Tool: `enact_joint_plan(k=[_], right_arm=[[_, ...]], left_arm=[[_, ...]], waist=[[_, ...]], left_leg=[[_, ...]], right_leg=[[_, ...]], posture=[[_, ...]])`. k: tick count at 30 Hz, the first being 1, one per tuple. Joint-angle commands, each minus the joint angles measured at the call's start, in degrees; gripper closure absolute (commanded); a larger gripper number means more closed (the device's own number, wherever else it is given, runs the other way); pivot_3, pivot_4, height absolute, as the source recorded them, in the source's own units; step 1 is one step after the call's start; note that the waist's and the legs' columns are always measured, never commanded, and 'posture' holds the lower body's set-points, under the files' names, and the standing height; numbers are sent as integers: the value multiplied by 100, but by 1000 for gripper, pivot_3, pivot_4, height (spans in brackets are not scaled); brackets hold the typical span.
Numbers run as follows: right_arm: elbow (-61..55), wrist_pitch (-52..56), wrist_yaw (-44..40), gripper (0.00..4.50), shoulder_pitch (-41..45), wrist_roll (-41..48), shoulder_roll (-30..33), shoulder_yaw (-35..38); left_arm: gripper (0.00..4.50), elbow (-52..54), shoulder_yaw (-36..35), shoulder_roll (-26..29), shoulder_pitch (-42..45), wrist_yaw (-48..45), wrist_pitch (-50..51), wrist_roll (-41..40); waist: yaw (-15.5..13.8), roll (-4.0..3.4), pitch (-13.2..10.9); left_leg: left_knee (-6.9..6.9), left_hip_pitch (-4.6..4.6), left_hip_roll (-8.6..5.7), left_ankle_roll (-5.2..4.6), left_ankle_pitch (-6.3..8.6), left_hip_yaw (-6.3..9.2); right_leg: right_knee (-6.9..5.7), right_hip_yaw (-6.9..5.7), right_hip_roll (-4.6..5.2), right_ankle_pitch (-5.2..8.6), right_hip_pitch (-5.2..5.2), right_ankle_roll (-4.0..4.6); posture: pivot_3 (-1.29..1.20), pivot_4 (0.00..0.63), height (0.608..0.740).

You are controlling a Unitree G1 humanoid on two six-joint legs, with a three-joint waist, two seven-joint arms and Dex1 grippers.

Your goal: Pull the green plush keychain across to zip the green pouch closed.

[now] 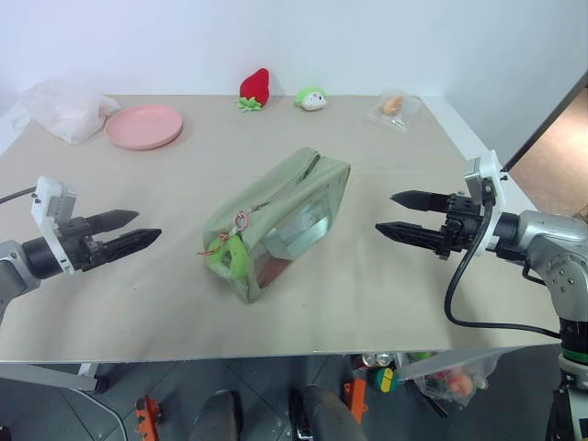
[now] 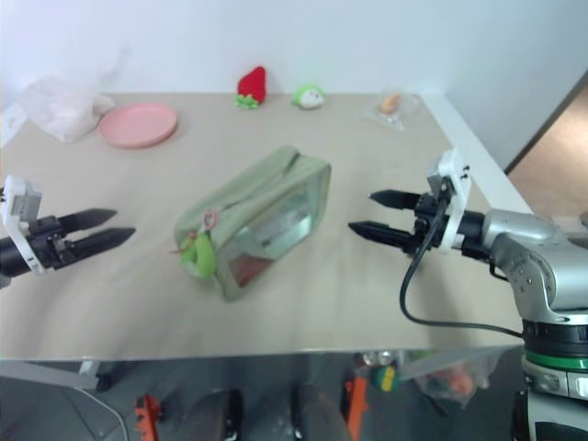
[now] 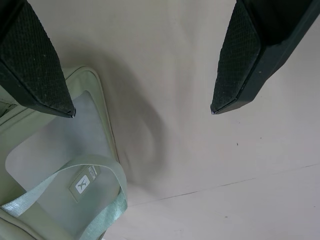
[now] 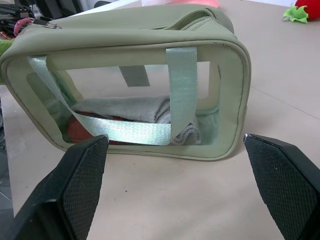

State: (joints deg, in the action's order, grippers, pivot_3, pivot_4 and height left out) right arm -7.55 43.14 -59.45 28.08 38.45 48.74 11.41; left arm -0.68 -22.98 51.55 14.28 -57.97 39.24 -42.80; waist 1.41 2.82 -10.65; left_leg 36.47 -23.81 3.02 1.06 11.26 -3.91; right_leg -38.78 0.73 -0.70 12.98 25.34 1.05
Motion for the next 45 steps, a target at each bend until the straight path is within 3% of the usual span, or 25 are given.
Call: enact_joint_plan(k=[1, 7, 11, 19, 24, 32, 41, 42, 45], right_arm=[[21, -125, -27, 14, 188, -35, 71, 36], [319, -450, -204, 14, 244, -605, 240, -435], [1156, -1048, -582, 14, 740, -1280, 352, -979], [4286, -2657, -1533, 14, 3328, -2568, -257, -1946], [5501, -3319, -2035, 14, 4170, -2996, -866, -2200], [6860, -4011, -2024, 14, 4949, -3300, -1733, -2078], [7156, -4157, -2335, 14, 5089, -3233, -2202, -1976], [7172, -4173, -2370, 260, 5084, -3215, -2257, -1962], [7211, -4180, -2550, 260, 5079, -3153, -2360, -1898]], left_arm=[[0, 55, -165, -39, 78, 50, -83, -23], [0, 208, -198, -130, 258, 65, -1, -230], [0, 275, -88, -30, 556, -104, 225, -461], [0, 1231, -1, 273, 1049, -1004, 485, -1197], [0, 1570, 94, 213, 1270, -891, 729, -1565], [0, 1889, -18, 134, 1049, -617, 829, -1821], [0, 2004, -257, 19, 747, -242, 824, -1963], [0, 1994, -285, 27, 734, -210, 826, -1976], [0, 1978, -356, 60, 719, -135, 805, -1994]], waist=[[0, 0, 0], [-4, 1, 0], [-1, 0, 0], [108, -3, -4], [124, -4, -5], [128, -5, -5], [127, -5, -5], [127, -5, -5], [131, -6, -6]], left_leg=[[0, 0, 0, 0, 0, 0], [0, 0, 0, 0, 0, 0], [6, -2, -3, 0, 0, -2], [3, -1, -8, 0, 0, -17], [-6, -3, -4, 1, 2, 3], [2, -6, -3, 4, 1, 4], [7, -2, 0, 6, 0, 8], [8, -3, -1, 6, -1, 8], [9, -3, -2, 7, -1, 4]], right_leg=[[0, 0, 0, 0, 0, 0], [0, -1, -1, 0, 0, 0], [0, 1, 0, -3, 0, -3], [0, 9, -8, -6, 5, 4], [-2, 0, -19, 4, 6, 14], [-10, 1, -5, 1, 5, 9], [-19, -3, -5, 0, 3, 10], [-19, -3, -4, 0, 3, 10], [-19, 1, -3, -1, 3, 10]], posture=[[0, 150, 740], [0, 150, 740], [0, 150, 740], [0, 150, 740], [0, 150, 740], [0, 150, 740], [0, 150, 740], [0, 150, 740], [0, 150, 740]])
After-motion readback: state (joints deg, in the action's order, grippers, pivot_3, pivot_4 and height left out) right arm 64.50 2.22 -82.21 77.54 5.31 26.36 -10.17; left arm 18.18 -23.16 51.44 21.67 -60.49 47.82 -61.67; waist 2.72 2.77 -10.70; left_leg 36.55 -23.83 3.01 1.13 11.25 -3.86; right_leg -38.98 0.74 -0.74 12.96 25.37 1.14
